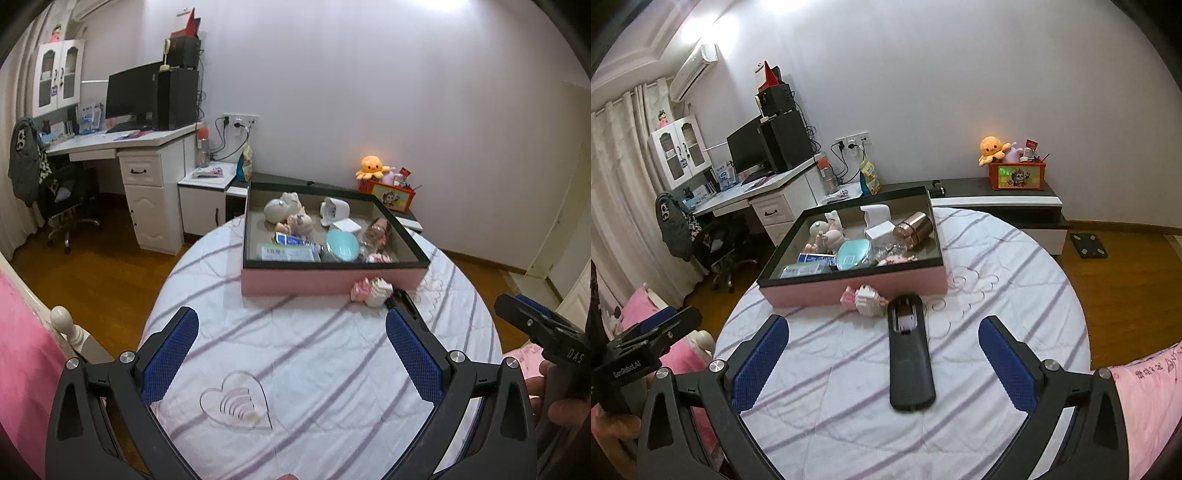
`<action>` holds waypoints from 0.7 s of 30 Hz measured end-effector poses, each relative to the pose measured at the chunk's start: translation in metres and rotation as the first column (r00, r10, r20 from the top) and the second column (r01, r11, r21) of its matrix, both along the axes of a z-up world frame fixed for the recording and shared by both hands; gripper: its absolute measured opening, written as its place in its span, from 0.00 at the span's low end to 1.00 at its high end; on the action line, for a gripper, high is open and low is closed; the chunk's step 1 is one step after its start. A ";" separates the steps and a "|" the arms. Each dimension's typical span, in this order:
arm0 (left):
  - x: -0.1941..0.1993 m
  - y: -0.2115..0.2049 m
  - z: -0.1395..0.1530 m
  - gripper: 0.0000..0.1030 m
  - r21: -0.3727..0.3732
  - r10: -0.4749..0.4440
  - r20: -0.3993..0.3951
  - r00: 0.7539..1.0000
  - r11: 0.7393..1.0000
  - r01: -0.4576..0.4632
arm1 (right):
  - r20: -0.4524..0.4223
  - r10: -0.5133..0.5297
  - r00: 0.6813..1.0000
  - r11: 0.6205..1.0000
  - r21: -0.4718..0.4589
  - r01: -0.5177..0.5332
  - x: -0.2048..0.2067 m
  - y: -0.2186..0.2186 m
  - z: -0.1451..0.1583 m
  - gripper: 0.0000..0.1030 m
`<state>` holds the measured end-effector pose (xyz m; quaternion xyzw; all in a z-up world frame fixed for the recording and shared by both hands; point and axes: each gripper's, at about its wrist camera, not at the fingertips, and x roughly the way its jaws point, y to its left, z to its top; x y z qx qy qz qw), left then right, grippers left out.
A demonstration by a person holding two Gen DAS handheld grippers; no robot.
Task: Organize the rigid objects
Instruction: 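Withdraw both tools from the box back over the bed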
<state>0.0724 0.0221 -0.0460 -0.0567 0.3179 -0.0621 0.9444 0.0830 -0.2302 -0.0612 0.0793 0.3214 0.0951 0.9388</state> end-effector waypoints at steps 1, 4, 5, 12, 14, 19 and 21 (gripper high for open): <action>-0.002 -0.001 -0.002 1.00 -0.001 -0.001 -0.004 1.000 1.000 0.001 | 0.000 -0.001 1.000 1.000 -0.002 0.001 -0.004 0.000 -0.001 1.00; -0.010 -0.004 -0.005 1.00 -0.001 -0.006 -0.015 1.000 1.000 0.006 | -0.003 -0.002 1.000 1.000 -0.006 0.002 -0.013 -0.001 -0.003 1.00; -0.013 -0.005 -0.006 1.00 0.001 -0.007 -0.016 1.000 1.000 0.008 | -0.005 -0.002 1.000 1.000 -0.009 0.002 -0.015 -0.001 -0.004 1.00; -0.021 -0.009 -0.007 1.00 0.009 -0.020 -0.020 1.000 1.000 0.020 | -0.011 0.003 1.000 1.000 -0.023 -0.003 -0.020 -0.001 -0.007 1.00; -0.022 -0.010 -0.007 1.00 0.010 -0.022 -0.021 1.000 1.000 0.022 | -0.014 0.004 1.000 1.000 -0.026 -0.004 -0.020 -0.001 -0.007 1.00; -0.020 -0.014 -0.008 1.00 0.014 -0.032 -0.026 0.999 0.999 0.033 | -0.023 -0.001 1.000 0.999 -0.038 0.000 -0.017 0.000 -0.011 1.00; -0.017 -0.017 -0.009 1.00 0.018 -0.037 -0.031 0.999 0.999 0.037 | -0.036 -0.003 0.999 0.999 -0.044 0.001 -0.013 -0.001 -0.016 1.00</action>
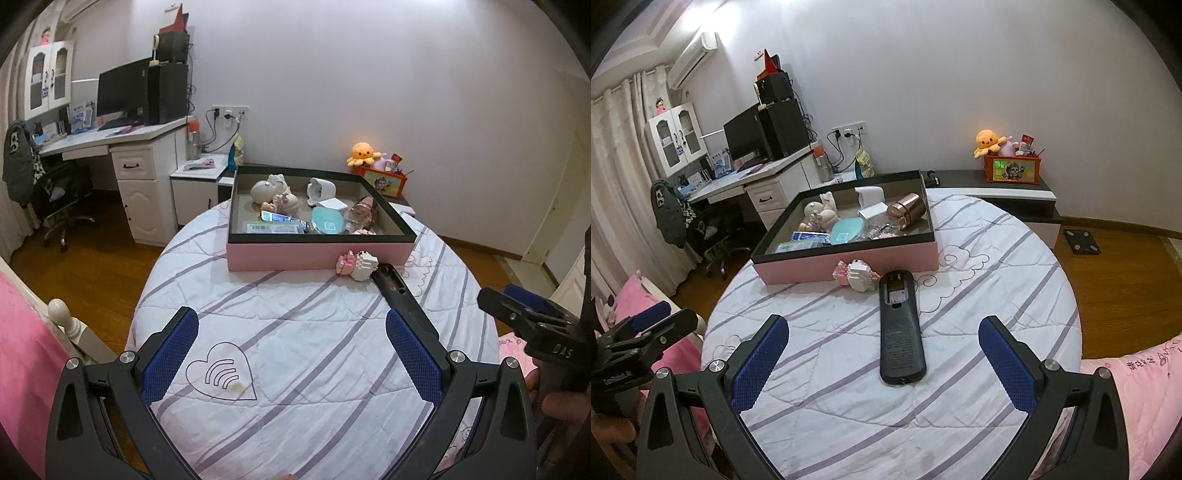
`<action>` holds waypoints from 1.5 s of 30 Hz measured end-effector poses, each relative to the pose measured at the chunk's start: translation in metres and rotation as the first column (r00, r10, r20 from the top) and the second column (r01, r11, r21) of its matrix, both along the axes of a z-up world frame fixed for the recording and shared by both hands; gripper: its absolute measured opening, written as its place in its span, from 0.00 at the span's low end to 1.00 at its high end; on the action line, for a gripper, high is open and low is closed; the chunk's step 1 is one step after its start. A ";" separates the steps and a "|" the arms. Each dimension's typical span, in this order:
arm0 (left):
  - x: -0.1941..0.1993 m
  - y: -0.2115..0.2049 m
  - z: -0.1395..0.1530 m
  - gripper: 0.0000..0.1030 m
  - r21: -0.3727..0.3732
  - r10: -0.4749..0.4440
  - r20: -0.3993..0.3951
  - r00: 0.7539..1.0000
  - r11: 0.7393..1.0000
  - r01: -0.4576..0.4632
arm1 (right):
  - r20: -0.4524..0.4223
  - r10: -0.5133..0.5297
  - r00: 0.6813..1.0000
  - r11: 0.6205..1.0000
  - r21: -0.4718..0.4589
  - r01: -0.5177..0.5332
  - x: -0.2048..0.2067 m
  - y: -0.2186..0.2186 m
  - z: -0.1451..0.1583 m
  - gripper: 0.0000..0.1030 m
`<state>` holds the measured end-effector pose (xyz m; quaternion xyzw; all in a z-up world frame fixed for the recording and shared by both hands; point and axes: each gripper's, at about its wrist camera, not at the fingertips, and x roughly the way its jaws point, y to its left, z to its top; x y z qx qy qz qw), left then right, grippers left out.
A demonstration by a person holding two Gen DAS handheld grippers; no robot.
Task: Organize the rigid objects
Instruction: 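Withdraw both tools from the box back over the bed, then grasp the black handheld device with the right tool while the left tool grasps the pink-and-white block figure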
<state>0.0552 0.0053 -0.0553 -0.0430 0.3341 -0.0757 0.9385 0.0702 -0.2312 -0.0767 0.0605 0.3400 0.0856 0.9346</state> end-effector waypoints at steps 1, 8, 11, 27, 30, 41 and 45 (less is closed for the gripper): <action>0.001 -0.001 -0.001 1.00 0.001 -0.002 -0.004 1.000 1.000 0.002 | -0.004 -0.001 1.000 1.000 -0.004 0.001 0.002 0.000 -0.002 1.00; 0.018 -0.008 -0.015 1.00 0.010 -0.010 -0.043 0.999 1.000 0.010 | -0.097 0.002 0.995 0.998 -0.056 -0.007 0.029 0.001 -0.034 1.00; 0.027 -0.011 -0.022 1.00 0.016 -0.012 -0.063 0.998 1.000 0.013 | -0.140 0.009 0.990 0.997 -0.076 -0.020 0.046 0.004 -0.052 1.00; 0.076 -0.024 -0.052 1.00 0.027 -0.023 -0.142 0.990 0.999 0.028 | -0.230 -0.020 0.973 0.975 -0.220 -0.032 0.097 0.025 -0.099 0.92; 0.082 -0.027 -0.057 1.00 0.023 -0.027 -0.152 0.988 0.999 0.031 | -0.208 0.012 0.978 0.972 -0.227 -0.060 0.095 0.030 -0.094 0.66; 0.094 -0.040 -0.059 1.00 0.029 -0.040 -0.148 0.988 0.999 0.045 | -0.203 0.058 0.978 0.986 -0.140 -0.088 0.090 0.021 -0.087 0.43; 0.104 -0.053 -0.063 1.00 0.037 -0.049 -0.153 0.987 0.998 0.055 | -0.201 0.062 0.978 0.987 -0.130 -0.090 0.090 0.016 -0.086 0.43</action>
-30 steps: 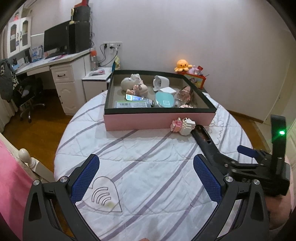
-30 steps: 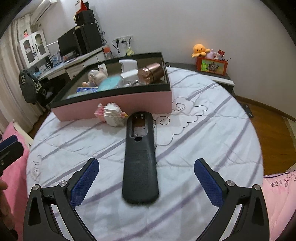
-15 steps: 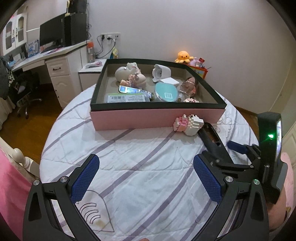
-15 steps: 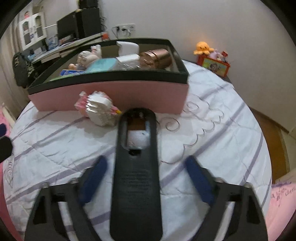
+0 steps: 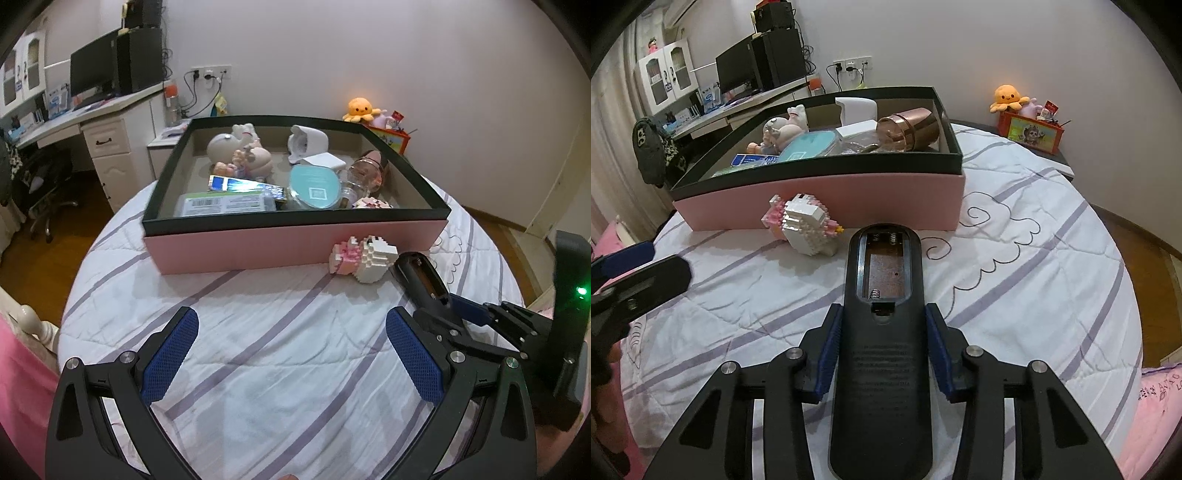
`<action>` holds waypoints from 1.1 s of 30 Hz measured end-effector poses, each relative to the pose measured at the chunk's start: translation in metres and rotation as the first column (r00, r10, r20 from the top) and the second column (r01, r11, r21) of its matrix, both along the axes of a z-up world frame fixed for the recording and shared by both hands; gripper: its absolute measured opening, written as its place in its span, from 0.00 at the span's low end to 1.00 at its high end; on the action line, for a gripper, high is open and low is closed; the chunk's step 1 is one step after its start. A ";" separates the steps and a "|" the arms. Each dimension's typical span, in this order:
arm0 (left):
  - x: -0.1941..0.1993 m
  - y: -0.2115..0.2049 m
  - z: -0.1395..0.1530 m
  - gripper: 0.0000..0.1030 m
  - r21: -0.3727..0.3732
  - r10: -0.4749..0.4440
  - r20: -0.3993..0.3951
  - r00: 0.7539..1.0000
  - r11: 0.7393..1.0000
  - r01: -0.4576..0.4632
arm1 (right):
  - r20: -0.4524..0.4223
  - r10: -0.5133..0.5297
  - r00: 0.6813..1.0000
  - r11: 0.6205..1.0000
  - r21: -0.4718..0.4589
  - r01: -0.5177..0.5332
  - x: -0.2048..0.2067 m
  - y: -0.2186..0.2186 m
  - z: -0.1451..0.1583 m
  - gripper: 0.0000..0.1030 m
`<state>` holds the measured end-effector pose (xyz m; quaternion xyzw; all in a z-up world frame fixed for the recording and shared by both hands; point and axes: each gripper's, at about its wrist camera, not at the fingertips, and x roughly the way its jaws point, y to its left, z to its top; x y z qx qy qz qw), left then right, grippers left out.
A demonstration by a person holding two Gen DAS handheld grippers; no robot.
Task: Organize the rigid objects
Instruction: 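Grasp the black handheld device with the right tool while the left tool grasps the pink-and-white block figure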
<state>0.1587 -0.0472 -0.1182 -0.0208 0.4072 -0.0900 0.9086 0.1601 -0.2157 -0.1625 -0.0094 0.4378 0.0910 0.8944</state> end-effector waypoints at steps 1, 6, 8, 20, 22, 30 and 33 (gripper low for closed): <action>0.003 -0.004 -0.001 1.00 0.002 -0.003 -0.002 1.000 1.000 0.003 | 0.001 -0.001 1.000 1.000 0.002 0.001 0.001 -0.002 0.000 0.43; 0.021 -0.026 -0.014 1.00 0.017 -0.019 -0.027 0.999 1.000 0.020 | 0.005 -0.007 1.000 1.000 0.002 0.007 0.009 -0.013 0.001 0.43; 0.029 -0.034 -0.019 1.00 0.021 -0.019 -0.038 0.999 1.000 0.020 | 0.001 -0.007 1.000 1.000 0.010 0.007 0.013 -0.017 -0.001 0.43; 0.068 -0.062 -0.044 0.96 0.049 0.010 -0.081 0.997 0.999 -0.006 | 0.010 0.014 1.000 1.000 0.008 -0.014 0.014 -0.017 -0.005 0.43; 0.065 -0.059 -0.043 0.90 0.039 0.012 -0.071 0.997 0.999 -0.010 | 0.009 0.013 1.000 1.000 0.008 -0.013 0.015 -0.018 -0.005 0.43; 0.046 -0.037 -0.034 0.52 0.017 -0.011 -0.057 0.998 1.000 0.012 | 0.010 -0.002 1.000 1.000 0.015 0.002 0.008 -0.015 -0.002 0.43; 0.034 -0.029 -0.028 0.52 0.006 -0.017 -0.044 0.999 1.000 0.017 | 0.007 -0.007 1.000 0.999 0.032 0.006 0.001 -0.015 0.000 0.43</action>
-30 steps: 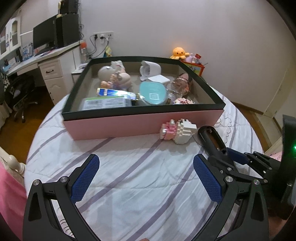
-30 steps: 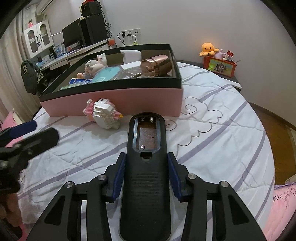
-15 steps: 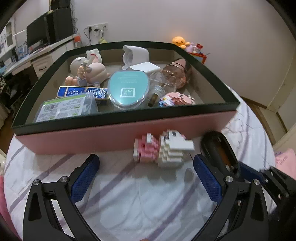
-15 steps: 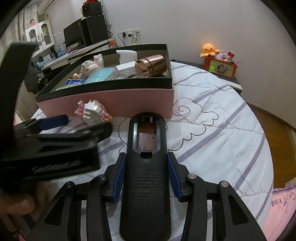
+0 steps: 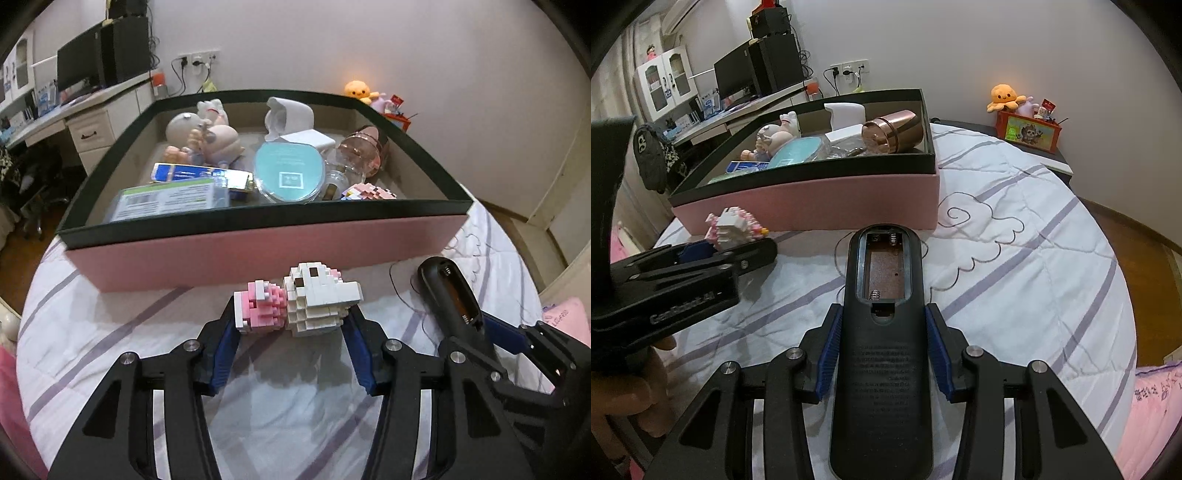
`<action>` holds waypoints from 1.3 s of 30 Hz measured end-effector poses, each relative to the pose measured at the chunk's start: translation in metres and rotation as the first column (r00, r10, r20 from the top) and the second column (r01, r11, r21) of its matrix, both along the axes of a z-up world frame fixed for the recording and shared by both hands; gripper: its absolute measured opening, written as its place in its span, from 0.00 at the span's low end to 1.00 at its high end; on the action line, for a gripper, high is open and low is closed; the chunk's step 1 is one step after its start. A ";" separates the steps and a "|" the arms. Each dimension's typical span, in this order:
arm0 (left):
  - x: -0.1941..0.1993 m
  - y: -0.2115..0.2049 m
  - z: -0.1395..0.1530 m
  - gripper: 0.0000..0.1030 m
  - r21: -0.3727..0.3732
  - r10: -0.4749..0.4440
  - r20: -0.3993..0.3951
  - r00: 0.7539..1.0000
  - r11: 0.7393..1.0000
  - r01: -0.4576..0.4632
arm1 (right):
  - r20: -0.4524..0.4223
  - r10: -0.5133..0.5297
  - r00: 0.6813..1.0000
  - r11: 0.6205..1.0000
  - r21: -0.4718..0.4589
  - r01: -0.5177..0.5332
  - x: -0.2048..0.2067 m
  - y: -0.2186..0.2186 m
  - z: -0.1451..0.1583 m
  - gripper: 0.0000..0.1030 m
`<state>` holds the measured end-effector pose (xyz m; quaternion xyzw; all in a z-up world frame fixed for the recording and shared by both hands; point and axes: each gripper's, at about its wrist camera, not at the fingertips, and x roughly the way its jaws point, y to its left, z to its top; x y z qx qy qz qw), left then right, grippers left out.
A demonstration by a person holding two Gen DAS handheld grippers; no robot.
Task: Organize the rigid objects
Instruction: 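Grasp the black handheld device with the right tool while the left tool grasps the pink-and-white block figure, then lower the block figure and black device into the box and open both tools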
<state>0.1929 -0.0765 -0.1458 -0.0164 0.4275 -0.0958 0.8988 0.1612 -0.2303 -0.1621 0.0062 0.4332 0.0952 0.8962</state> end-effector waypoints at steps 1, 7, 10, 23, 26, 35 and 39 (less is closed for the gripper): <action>-0.004 0.003 0.001 0.52 -0.003 -0.001 0.005 1.000 1.000 0.001 | -0.001 0.000 1.000 1.000 0.006 0.000 -0.002 0.000 0.001 0.43; -0.026 0.023 0.018 0.52 -0.025 0.003 0.038 0.999 1.000 -0.002 | 0.018 0.006 1.000 1.000 0.024 -0.006 -0.020 0.008 0.015 0.43; -0.037 0.035 0.028 0.52 -0.037 0.011 0.064 0.998 0.999 -0.009 | 0.044 0.016 0.999 1.000 0.021 -0.017 -0.026 0.014 0.028 0.43; -0.029 0.066 0.080 0.52 -0.049 0.030 0.185 0.982 0.999 -0.022 | 0.190 0.084 0.978 0.996 0.005 -0.087 -0.006 0.035 0.098 0.43; -0.011 0.068 0.094 0.52 -0.044 0.029 0.215 0.976 0.999 -0.020 | 0.218 0.096 0.971 0.995 0.012 -0.101 0.017 0.036 0.113 0.43; 0.056 0.061 0.103 0.52 -0.011 0.031 0.232 0.972 1.000 -0.029 | 0.209 0.085 0.974 0.992 0.078 -0.103 0.091 0.037 0.118 0.43; 0.083 0.058 0.098 0.52 -0.003 0.032 0.223 0.974 0.999 -0.032 | 0.165 0.072 0.984 0.992 0.091 -0.088 0.124 0.036 0.103 0.43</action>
